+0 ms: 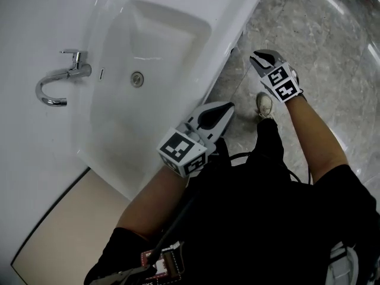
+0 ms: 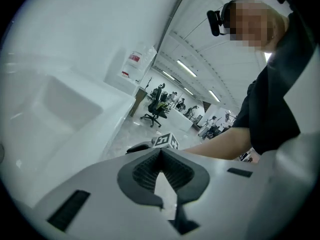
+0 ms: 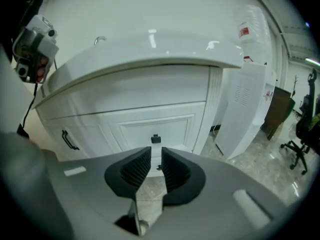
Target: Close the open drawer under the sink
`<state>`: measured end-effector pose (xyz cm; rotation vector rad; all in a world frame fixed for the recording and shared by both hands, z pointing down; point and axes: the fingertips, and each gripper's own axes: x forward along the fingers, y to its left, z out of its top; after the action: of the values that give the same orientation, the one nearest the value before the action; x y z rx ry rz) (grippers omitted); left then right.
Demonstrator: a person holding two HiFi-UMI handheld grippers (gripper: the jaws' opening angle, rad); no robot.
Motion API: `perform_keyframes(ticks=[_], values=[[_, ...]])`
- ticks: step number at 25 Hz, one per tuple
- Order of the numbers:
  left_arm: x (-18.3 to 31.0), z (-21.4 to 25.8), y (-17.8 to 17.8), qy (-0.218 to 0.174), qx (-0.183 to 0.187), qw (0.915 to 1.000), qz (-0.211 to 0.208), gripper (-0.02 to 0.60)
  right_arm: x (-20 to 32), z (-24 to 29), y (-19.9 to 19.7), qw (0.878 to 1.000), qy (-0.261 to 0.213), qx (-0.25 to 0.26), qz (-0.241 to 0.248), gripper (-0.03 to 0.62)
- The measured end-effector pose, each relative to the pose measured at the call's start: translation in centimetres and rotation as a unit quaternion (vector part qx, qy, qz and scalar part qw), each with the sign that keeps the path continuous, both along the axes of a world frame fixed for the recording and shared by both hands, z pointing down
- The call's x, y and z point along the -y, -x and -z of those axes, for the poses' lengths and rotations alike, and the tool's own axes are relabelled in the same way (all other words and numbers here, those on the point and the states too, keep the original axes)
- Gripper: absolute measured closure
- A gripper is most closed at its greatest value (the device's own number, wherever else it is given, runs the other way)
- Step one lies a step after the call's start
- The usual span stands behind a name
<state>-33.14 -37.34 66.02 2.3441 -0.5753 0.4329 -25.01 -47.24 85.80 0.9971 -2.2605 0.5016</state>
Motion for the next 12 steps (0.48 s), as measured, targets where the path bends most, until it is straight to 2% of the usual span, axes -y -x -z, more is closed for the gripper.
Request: perform_keyframes(ticks=[4, 8, 12], values=[[0.7, 3.2, 0.1, -0.030, -0.006, 0.9995, 0.000, 0.581, -1.1, 5.4, -1.6, 0.999, -0.008, 0.033, -0.013, 0.592], [2.0, 5.7, 0.2, -0.059, 0.008, 0.9982, 0.003, 0.581, -1.1, 10.3, -3.9, 0.998, -0.012, 0.060, -0.031, 0.592], [2.4, 8.5, -0.1, -0.077, 0.016, 0.9969, -0.001, 0.581, -1.8, 15.0, -5.9, 0.998, -0.028, 0.053, -0.031, 0.593]])
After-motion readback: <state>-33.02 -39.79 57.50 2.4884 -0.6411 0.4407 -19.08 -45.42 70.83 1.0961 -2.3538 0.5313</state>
